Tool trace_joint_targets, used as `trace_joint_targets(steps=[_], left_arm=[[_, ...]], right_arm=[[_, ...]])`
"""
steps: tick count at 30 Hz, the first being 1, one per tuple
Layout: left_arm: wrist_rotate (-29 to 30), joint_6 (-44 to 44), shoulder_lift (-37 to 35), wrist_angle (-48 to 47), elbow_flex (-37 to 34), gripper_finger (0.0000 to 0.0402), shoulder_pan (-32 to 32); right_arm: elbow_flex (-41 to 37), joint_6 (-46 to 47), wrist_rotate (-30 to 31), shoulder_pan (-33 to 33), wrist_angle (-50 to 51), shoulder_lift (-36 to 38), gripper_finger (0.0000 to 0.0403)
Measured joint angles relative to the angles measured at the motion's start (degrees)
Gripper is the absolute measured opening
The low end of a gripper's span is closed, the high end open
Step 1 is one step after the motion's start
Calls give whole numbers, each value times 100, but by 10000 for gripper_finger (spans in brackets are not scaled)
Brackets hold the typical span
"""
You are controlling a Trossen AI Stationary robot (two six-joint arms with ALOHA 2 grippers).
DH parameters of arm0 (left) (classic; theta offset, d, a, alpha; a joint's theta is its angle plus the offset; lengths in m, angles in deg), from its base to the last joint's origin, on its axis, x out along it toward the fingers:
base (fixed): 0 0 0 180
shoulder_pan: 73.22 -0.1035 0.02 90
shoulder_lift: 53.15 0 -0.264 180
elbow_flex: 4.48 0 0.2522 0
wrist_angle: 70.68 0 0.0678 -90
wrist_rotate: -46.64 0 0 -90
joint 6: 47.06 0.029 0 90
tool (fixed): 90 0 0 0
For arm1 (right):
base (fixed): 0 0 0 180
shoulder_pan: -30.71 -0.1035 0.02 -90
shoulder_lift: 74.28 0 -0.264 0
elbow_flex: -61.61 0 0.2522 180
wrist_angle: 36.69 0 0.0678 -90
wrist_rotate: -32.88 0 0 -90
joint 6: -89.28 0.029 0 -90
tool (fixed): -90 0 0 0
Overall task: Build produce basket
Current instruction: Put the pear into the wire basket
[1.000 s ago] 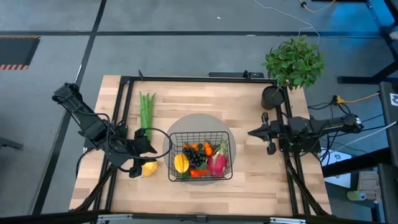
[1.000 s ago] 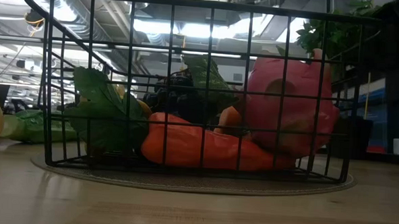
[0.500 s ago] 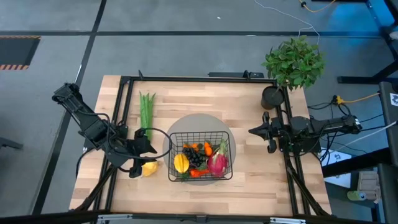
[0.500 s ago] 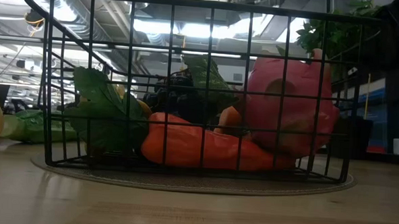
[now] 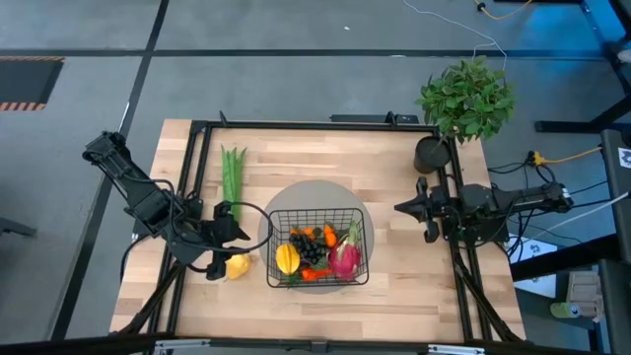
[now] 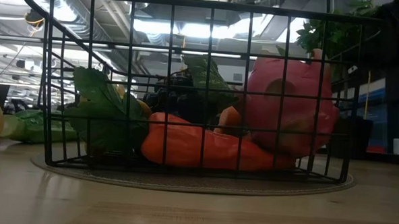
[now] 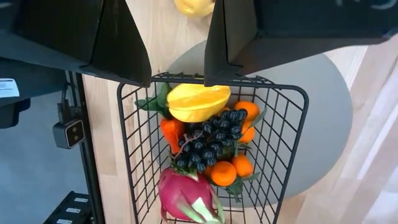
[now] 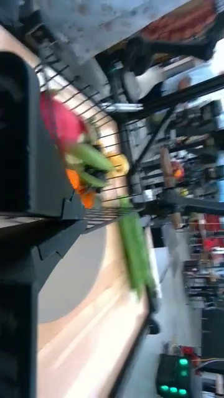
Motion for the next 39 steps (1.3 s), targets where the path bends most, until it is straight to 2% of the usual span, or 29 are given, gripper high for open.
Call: trace_joint_targets(steps=[8,11,17,25,39], left_arm=[[0,2,2,2,0,138,0],[26,7,2,4,0,138,-1],[144,11,4,22,0,138,-2],[144,13,4,13,2,138,-2],[140,153,4,2,0,138,-2]], right_arm=[[-84,0,0,0,-432,602,5],[-408,-4,13,-12,-1071,614,5],[-407,-2,13,-24,-1223,620,5],[-407,-2,-1,-24,-424,618,5],[-407,-2,-249,-24,-244,590,5]])
